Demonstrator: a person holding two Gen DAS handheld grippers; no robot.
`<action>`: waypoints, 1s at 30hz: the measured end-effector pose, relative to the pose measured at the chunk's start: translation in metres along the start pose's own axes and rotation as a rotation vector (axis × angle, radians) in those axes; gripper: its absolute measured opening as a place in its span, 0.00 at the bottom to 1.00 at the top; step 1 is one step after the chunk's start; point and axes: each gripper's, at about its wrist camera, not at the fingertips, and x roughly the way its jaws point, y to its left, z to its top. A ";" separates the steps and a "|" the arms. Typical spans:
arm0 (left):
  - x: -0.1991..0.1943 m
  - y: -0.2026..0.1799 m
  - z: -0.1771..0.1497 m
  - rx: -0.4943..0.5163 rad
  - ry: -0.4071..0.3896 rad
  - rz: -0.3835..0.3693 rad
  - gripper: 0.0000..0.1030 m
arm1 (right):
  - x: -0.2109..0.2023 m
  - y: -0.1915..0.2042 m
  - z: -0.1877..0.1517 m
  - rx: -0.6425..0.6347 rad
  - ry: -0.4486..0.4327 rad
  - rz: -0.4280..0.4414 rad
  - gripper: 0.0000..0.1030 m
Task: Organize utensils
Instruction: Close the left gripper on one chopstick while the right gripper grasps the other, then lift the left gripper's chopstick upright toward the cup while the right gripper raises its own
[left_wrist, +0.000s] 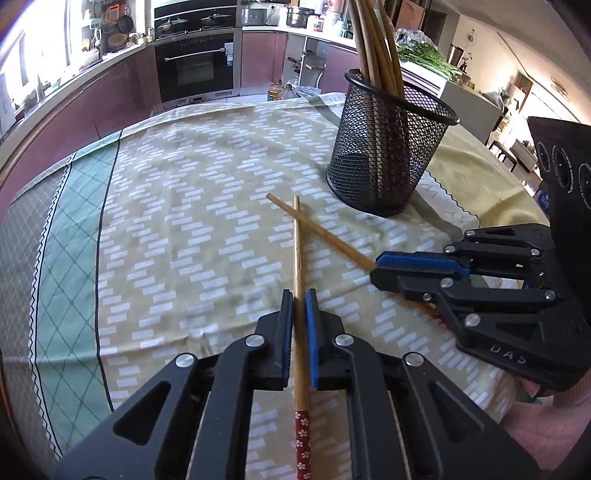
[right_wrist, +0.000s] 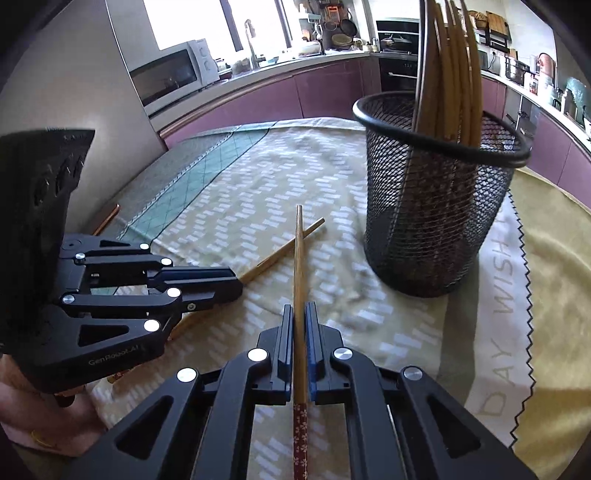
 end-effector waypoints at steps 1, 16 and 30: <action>0.000 -0.001 0.000 0.007 0.002 0.001 0.09 | 0.000 0.000 0.000 -0.001 0.000 -0.002 0.06; 0.010 -0.005 0.014 0.038 -0.001 0.022 0.10 | 0.006 0.001 0.003 -0.001 -0.007 -0.020 0.06; 0.006 -0.004 0.012 0.008 -0.019 0.007 0.07 | -0.006 -0.006 0.000 0.022 -0.030 0.004 0.06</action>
